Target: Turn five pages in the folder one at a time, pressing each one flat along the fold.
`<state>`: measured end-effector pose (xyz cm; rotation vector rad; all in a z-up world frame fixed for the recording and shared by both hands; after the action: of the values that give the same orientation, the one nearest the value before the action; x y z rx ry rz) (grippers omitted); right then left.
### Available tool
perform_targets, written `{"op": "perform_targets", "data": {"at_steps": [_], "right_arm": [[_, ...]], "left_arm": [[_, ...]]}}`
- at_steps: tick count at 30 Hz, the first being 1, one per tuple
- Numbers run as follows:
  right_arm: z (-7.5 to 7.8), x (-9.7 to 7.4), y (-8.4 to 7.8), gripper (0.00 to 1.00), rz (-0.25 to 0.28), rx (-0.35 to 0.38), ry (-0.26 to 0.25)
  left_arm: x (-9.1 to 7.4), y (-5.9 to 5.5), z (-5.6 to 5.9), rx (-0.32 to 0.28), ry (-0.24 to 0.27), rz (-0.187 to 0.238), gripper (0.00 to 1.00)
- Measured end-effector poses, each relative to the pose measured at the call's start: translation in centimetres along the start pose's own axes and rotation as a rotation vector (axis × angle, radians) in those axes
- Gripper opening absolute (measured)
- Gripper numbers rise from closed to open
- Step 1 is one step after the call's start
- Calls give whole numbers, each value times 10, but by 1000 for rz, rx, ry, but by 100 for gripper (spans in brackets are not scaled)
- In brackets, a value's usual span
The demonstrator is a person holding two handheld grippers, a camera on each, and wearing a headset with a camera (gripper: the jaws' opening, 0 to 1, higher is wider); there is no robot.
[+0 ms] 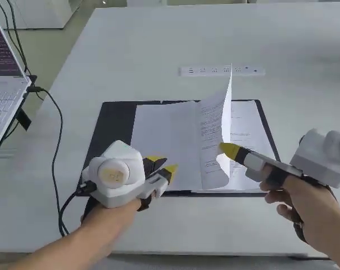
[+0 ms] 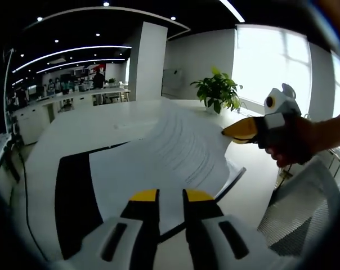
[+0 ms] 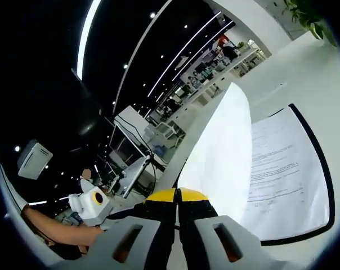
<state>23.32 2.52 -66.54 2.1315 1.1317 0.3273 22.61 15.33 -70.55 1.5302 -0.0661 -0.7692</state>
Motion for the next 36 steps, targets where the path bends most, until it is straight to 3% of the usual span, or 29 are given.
{"op": "perform_targets", "data": {"at_steps": [5,10,13,15,25,36], "right_arm": [[-16,32,-11,0,-39,0,47],[-23,58,-26,0,-91,-10,60],[-22,71,-36,0,-125,-8,60],[-13,80,-44,0,-154,3,58],[-6,117,-78,0,-262,20,46],[3,145,-113,0,-371,18,34]], "left_arm": [[-19,-3,-21,-18,33,2,15],[-37,-9,-41,-41,70,-2,16],[-44,-12,-49,-52,83,-3,17],[-49,-14,-54,-61,92,-6,17],[-65,-34,-74,-117,130,-30,17],[-71,-53,-81,-144,153,-67,17]]}}
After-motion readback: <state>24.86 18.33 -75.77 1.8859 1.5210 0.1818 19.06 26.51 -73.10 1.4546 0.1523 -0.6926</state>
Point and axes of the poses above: the centre of the closed fingertips' face, and the gripper's own axes: x roughly forward along the fingers, z roughly to its right, y roughly out of its top, the point moved 3 cm from there along -x, roughly backward along the fingers, and after that the axes turned 6 degrees about y, right-handed, at the moved point
